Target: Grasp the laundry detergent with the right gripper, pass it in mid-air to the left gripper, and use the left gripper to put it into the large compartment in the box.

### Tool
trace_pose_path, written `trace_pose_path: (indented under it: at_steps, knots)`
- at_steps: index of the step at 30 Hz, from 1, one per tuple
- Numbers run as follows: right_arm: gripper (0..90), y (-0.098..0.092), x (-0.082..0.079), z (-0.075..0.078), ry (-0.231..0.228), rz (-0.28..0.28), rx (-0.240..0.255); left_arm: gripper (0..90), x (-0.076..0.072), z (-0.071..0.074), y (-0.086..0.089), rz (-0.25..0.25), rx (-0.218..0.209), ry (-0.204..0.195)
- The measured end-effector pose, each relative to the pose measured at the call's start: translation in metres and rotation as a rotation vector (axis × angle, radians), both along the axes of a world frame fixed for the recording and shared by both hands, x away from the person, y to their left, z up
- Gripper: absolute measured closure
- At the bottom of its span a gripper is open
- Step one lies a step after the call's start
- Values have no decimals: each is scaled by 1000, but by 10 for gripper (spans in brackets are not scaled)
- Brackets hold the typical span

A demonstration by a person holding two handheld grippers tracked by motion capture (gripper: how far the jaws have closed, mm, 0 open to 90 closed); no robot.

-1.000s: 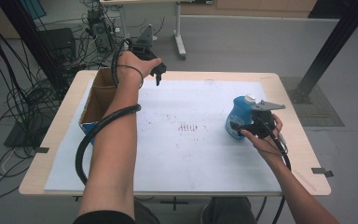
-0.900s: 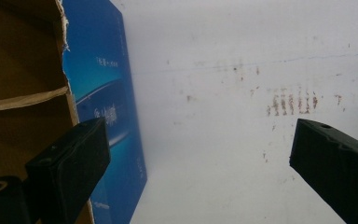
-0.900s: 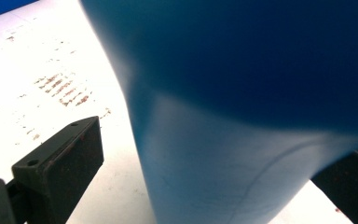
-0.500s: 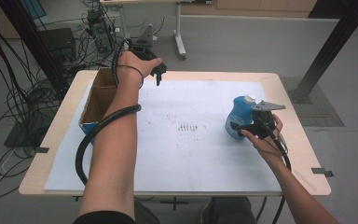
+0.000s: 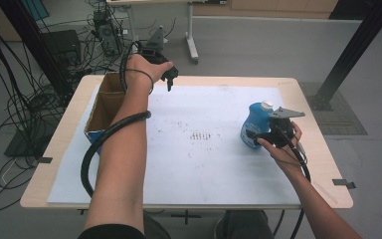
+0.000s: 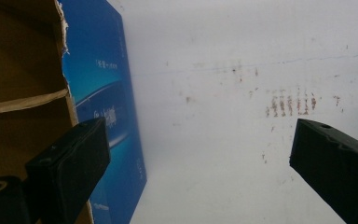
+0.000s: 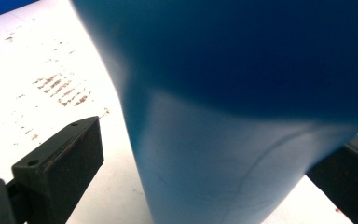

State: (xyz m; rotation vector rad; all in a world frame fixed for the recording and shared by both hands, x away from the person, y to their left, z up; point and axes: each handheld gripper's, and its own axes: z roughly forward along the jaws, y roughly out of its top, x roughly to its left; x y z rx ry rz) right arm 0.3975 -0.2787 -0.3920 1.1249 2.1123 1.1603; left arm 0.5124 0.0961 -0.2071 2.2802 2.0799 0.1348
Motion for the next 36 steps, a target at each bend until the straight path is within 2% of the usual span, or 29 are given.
trace_pose_path:
  at_steps: [36]
  knots:
    - [15,3,1,-1,-6,7,-6,55,0,4,2,-5,2,-10]
